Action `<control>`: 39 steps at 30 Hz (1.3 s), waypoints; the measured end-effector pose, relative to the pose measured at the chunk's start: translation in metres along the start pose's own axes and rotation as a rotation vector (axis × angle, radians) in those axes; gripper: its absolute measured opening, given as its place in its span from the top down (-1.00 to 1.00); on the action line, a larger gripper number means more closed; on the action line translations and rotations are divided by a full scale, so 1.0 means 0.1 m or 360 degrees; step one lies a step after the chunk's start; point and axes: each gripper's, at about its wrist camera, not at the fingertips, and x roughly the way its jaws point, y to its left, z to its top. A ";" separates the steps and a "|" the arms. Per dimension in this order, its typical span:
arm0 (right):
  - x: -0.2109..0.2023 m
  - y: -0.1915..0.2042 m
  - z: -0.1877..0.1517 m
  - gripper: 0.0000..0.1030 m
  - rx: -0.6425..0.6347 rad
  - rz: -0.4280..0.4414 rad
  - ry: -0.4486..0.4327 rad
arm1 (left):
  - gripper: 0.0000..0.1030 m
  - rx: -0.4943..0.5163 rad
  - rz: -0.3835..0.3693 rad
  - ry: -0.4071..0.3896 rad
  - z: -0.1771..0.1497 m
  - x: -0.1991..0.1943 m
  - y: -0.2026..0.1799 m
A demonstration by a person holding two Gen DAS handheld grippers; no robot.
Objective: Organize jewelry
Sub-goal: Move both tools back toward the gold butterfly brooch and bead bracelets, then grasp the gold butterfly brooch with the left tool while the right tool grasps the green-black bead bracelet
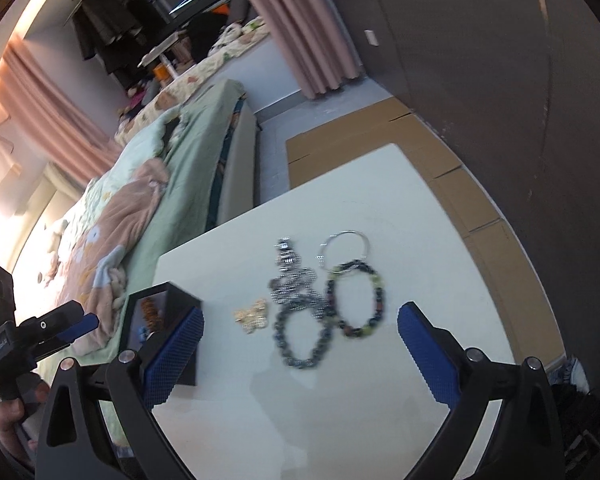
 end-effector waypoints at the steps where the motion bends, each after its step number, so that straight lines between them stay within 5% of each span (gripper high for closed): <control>1: 0.03 -0.07 -0.02 -0.85 0.0045 0.0013 0.0006 | -0.38 0.0002 0.0003 0.0021 0.01 0.05 -0.03; 22: 0.14 -0.66 0.01 -0.47 0.0305 -0.0099 0.0148 | -0.13 0.0072 0.0271 0.0310 -0.03 1.14 -0.65; 33: 0.10 -0.78 0.04 -0.44 0.0339 -0.0108 0.0137 | 0.00 0.0067 0.0557 0.0295 -0.08 1.50 -0.66; 39: 0.11 -0.77 0.04 -0.44 0.0314 -0.0113 0.0154 | 0.00 0.0070 0.0616 0.0295 -0.13 1.59 -0.63</control>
